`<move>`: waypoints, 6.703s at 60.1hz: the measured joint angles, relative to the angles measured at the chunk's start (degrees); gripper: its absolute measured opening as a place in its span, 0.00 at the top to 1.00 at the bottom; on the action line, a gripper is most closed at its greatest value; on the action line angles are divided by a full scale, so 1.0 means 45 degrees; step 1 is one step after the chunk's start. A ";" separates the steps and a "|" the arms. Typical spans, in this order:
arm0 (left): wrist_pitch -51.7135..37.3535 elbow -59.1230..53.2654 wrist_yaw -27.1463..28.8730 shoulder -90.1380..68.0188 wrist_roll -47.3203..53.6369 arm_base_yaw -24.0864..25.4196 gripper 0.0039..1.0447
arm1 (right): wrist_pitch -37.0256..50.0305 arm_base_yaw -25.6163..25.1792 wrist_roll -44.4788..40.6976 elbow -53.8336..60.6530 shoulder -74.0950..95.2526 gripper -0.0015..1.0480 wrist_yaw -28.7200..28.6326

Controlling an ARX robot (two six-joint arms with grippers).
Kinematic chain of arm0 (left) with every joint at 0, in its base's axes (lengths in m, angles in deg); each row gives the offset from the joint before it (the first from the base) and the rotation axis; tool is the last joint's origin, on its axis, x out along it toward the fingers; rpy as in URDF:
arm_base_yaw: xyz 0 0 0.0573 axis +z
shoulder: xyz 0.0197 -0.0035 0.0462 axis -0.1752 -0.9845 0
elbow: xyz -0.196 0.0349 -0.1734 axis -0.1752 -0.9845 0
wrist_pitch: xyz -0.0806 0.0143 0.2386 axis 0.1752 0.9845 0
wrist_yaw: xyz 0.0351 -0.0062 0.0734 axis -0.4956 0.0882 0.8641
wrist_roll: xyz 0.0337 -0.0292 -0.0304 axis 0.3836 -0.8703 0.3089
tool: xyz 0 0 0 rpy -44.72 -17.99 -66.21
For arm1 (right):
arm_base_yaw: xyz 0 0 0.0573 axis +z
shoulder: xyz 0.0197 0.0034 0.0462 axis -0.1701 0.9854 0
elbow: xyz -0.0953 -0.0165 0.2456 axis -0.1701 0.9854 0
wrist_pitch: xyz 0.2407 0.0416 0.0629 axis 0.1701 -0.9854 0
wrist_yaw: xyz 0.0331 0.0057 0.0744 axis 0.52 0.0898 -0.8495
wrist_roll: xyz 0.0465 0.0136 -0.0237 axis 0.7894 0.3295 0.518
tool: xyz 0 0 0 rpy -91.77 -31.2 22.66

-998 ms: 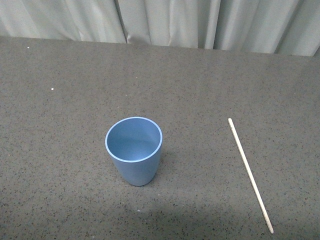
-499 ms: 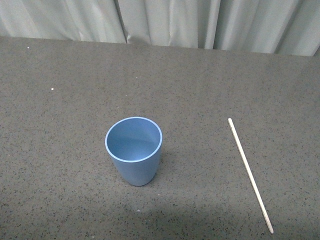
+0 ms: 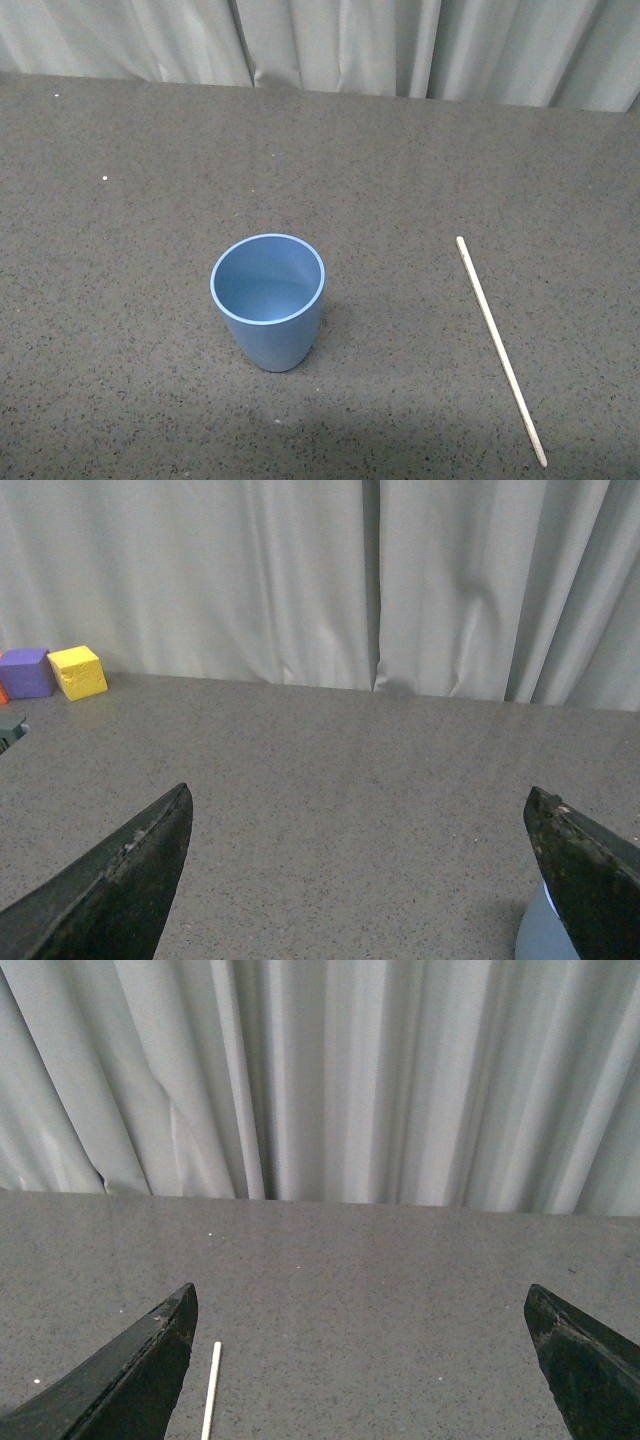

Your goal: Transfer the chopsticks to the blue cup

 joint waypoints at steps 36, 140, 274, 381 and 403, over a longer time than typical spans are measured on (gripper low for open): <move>0.0000 0.0000 0.0010 0.0000 0.0000 0.0000 0.06 | 0.3177 0.1957 -0.1107 -0.2351 0.9889 0.09 0.3220; 0.0000 0.0000 0.0005 0.0000 0.0000 0.0000 0.06 | 0.0457 0.3842 0.3755 -1.0307 2.4810 0.99 -0.0248; 0.0000 0.0000 0.0005 0.0000 0.0000 0.0000 0.06 | 0.5115 0.3502 0.2161 -0.4838 1.6038 0.09 0.1229; 0.0000 0.0000 0.0000 0.0005 0.0000 0.0000 0.06 | 0.2288 0.0024 0.0136 0.0005 0.2195 0.99 0.0000; 0.0000 0.0000 0.0000 0.0005 0.0000 0.0000 0.06 | 0.0000 0.0024 0.0117 -0.0005 0.0000 0.97 -0.0005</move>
